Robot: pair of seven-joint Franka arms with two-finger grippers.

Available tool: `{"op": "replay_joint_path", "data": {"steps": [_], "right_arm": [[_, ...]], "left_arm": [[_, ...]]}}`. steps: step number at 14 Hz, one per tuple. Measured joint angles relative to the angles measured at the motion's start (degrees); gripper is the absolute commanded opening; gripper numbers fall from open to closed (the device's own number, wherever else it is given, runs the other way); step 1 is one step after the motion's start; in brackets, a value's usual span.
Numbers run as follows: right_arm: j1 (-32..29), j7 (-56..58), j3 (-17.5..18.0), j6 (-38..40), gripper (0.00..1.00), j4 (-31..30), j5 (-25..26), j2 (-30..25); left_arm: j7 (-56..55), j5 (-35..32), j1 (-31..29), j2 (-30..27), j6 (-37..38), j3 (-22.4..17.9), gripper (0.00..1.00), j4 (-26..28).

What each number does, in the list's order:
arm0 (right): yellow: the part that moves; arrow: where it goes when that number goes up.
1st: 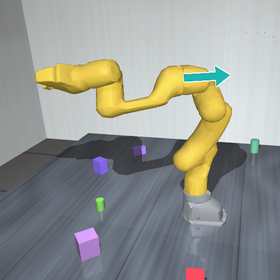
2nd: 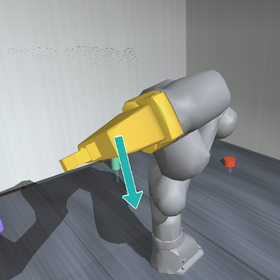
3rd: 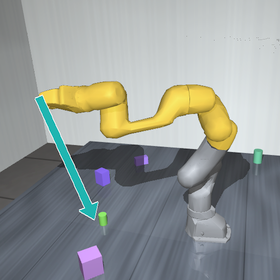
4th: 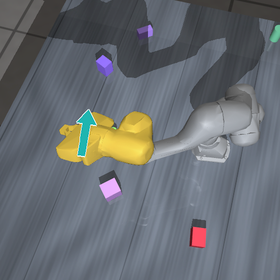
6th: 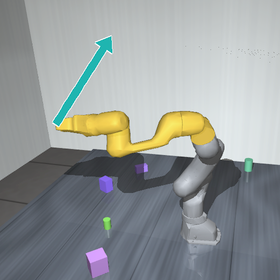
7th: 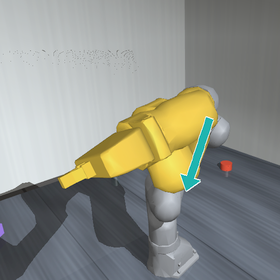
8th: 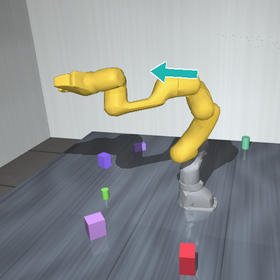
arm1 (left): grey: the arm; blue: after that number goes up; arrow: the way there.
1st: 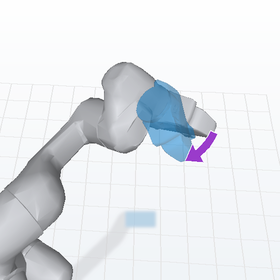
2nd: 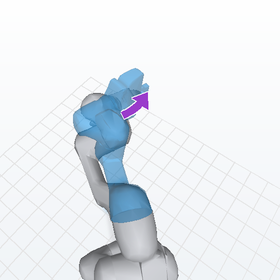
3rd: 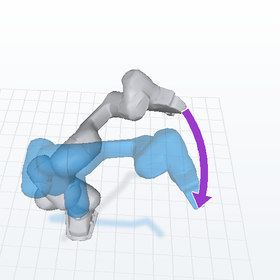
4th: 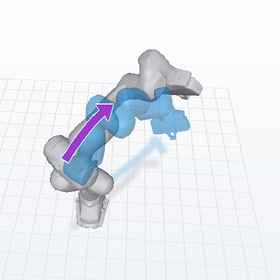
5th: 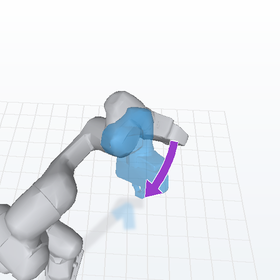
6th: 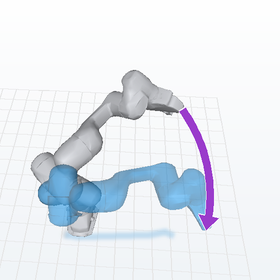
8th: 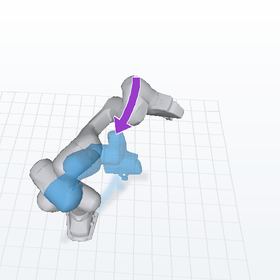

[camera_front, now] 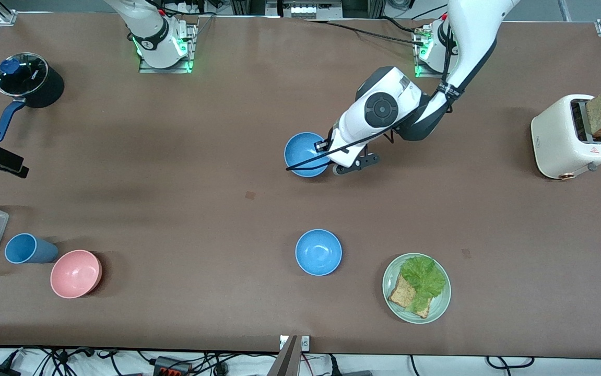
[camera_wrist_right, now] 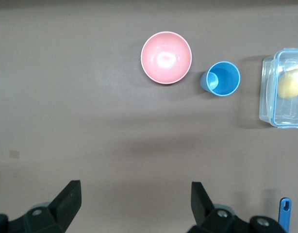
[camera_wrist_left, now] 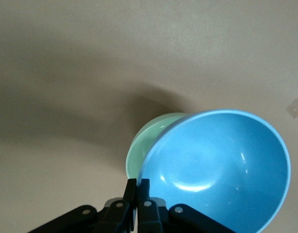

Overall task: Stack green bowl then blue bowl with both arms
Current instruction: 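Carry the blue bowl and lower it into the green bowl with the left gripper, then open the left gripper and draw it back from the stacked bowls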

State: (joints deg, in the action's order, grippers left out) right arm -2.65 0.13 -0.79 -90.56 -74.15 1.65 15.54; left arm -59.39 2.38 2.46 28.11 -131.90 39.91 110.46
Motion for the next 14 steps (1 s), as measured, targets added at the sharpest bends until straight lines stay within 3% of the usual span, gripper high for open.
{"op": "replay_joint_path", "data": {"steps": [4, 9, 13, 14], "right_arm": [[0.0, 0.0, -0.1, -5.0, 1.0, -7.9, 0.0, -4.8], [0.0, 0.0, -0.2, -5.9, 1.0, -14.8, 0.0, -9.9], [0.0, 0.0, -0.3, -5.4, 1.0, -16.2, 0.0, -10.7], [0.0, 0.1, -0.3, -5.4, 1.0, -16.2, 0.0, -10.7]], "left_arm": [[0.0, -0.4, 0.9, 0.0, -2.6, 0.0, 0.01, 2.3], [0.0, -2.1, 0.9, 0.1, -3.1, 0.0, 0.02, 3.0], [0.0, -2.2, 0.8, 0.1, -3.6, -0.2, 0.35, 3.2], [0.0, -2.3, 0.6, 0.1, -3.6, -0.3, 0.37, 3.2]]}}
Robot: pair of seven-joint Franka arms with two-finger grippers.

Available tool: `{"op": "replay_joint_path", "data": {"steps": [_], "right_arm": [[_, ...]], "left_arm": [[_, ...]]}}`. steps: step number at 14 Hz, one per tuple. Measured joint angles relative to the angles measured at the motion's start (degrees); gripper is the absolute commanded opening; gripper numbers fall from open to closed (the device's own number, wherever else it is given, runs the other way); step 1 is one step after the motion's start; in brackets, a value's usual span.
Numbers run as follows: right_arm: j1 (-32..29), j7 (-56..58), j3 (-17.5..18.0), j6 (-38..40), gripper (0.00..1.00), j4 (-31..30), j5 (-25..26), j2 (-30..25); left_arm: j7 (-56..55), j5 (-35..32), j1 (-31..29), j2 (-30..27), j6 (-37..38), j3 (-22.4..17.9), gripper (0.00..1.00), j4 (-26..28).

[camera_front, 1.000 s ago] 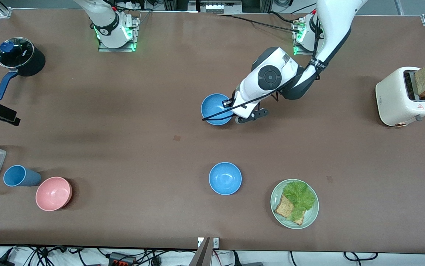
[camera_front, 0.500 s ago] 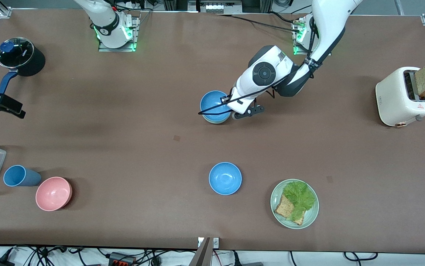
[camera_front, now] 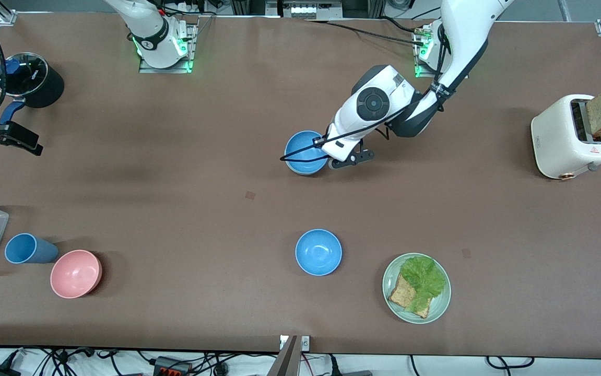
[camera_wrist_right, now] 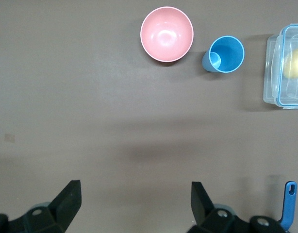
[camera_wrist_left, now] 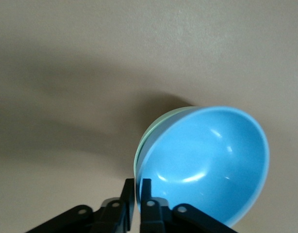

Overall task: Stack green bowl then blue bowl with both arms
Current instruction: 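Open the left gripper and draw it back from the stacked bowls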

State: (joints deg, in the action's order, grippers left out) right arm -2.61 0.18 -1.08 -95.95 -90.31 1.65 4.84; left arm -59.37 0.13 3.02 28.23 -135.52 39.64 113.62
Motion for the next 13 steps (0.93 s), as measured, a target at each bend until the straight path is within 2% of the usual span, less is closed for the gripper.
{"op": "replay_joint_path", "data": {"steps": [3, 8, 13], "right_arm": [[0.0, 0.1, 0.0, 0.0, 1.0, 0.0, 0.0, 0.0], [0.1, 0.2, 0.0, 0.5, 1.0, 0.0, 0.0, -0.1], [0.5, 0.2, 0.0, 0.7, 1.0, 0.0, 0.0, -0.2]], "left_arm": [[0.0, 0.0, -1.4, -0.1, 0.9, 0.0, 0.4, -0.7], [0.4, -0.1, -3.9, -0.7, 12.4, 0.0, 0.4, -9.0], [12.7, -0.1, -9.7, -1.5, 21.1, -0.1, 0.42, -15.4]]}}
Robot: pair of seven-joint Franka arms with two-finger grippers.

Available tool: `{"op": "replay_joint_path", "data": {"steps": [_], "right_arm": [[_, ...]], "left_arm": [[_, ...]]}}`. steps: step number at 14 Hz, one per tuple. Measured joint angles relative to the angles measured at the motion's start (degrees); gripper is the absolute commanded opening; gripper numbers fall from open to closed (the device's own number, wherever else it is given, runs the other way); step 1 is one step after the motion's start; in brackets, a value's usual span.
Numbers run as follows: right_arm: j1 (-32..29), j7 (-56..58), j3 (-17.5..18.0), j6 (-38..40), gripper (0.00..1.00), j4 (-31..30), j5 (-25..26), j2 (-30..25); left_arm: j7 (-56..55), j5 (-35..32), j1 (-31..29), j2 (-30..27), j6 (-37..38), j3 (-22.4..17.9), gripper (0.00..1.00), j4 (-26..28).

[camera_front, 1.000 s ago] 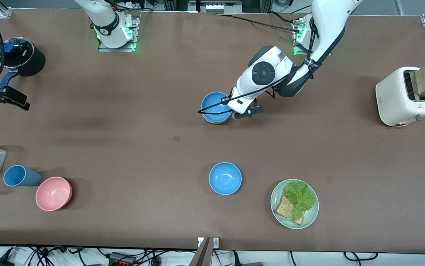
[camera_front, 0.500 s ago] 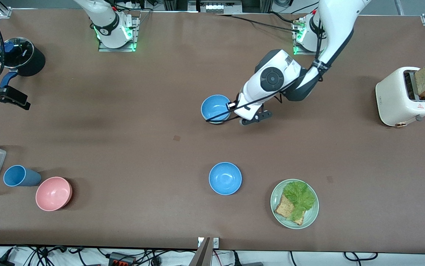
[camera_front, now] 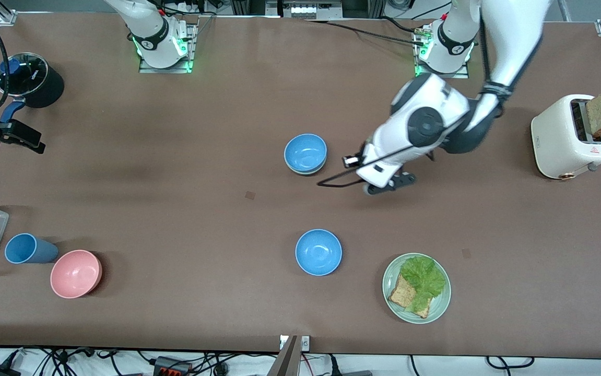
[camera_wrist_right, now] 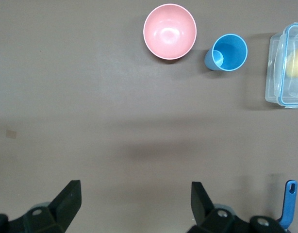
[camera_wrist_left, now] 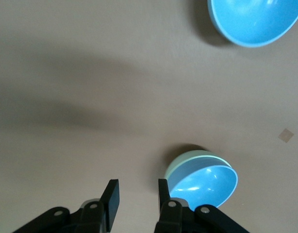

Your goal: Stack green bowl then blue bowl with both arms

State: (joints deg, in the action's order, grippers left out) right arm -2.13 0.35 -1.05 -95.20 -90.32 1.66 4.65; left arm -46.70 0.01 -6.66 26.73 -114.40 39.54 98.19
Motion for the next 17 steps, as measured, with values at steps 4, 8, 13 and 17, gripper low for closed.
{"op": "replay_joint_path", "data": {"steps": [4, 8, 13, 17], "right_arm": [[0.2, 0.0, 0.1, 0.3, 1.0, 0.0, 0.0, 0.1], [0.4, 0.0, 0.1, 0.3, 1.0, -0.1, 0.0, 0.1], [0.4, 0.0, 0.1, 0.3, 1.0, -0.1, 0.0, 0.1], [0.5, 0.0, 0.1, 0.3, 1.0, -0.2, -0.1, 0.2]], "left_arm": [[13.8, 0.0, -4.5, 0.0, 6.1, -0.6, 0.42, -5.8], [27.8, 0.0, -10.4, 0.0, 8.3, -1.0, 1.0, -8.0], [36.9, -2.6, -12.1, 0.2, 12.3, -3.9, 1.0, -11.4], [46.5, -2.9, -5.9, -1.7, 13.0, -15.5, 1.0, -13.2]]}}
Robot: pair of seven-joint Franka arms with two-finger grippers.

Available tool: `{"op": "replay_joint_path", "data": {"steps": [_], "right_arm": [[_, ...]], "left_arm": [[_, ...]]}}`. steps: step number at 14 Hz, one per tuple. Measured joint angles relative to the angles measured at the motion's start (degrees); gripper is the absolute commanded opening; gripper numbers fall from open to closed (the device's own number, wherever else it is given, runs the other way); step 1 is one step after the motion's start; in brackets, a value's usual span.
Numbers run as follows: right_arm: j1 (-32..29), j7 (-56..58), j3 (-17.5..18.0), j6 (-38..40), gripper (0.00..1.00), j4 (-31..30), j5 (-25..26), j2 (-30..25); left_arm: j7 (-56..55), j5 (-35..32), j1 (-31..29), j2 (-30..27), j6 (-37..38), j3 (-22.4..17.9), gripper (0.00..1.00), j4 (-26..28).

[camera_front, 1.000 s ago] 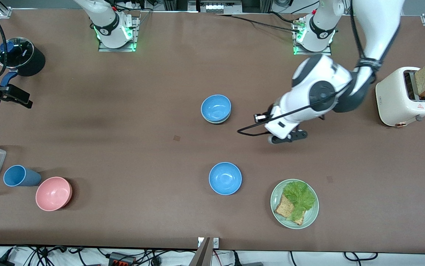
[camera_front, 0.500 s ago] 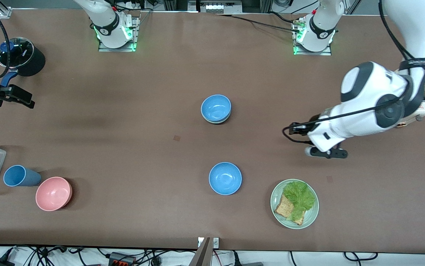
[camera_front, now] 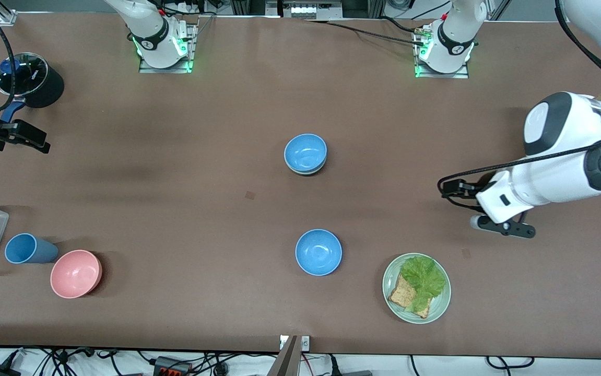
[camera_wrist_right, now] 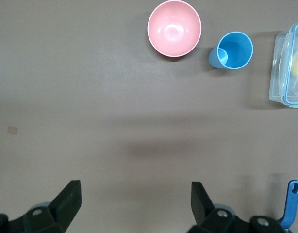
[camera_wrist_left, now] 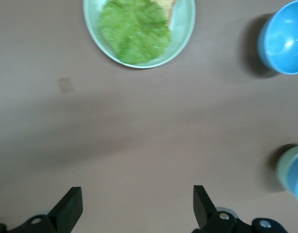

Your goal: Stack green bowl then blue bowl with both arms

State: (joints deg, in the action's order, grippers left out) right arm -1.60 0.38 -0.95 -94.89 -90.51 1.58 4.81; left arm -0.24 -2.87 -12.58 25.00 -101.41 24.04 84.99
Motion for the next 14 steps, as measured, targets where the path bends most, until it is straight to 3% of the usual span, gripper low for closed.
{"op": "replay_joint_path", "data": {"steps": [2, 8, 10, 14], "right_arm": [[0.0, 0.0, 0.0, 0.0, 1.0, 0.0, 0.0, 0.0], [0.0, 0.0, -0.1, 0.0, 1.0, 0.0, 0.0, -0.3], [0.0, 0.0, -0.1, 0.1, 1.0, 0.0, 0.0, -0.3], [0.0, 0.0, -0.1, 0.1, 1.0, 0.0, 0.0, -0.3]], "left_arm": [[3.5, 0.3, 3.7, -2.2, 0.4, -6.2, 1.0, 0.1], [7.5, 1.3, 9.1, -12.2, 1.0, -19.4, 1.0, 4.2], [9.0, 2.2, 9.6, -13.7, 1.1, -21.7, 1.0, 5.6], [6.4, 2.9, 9.9, -16.1, 1.1, -22.4, 1.0, 5.9]]}}
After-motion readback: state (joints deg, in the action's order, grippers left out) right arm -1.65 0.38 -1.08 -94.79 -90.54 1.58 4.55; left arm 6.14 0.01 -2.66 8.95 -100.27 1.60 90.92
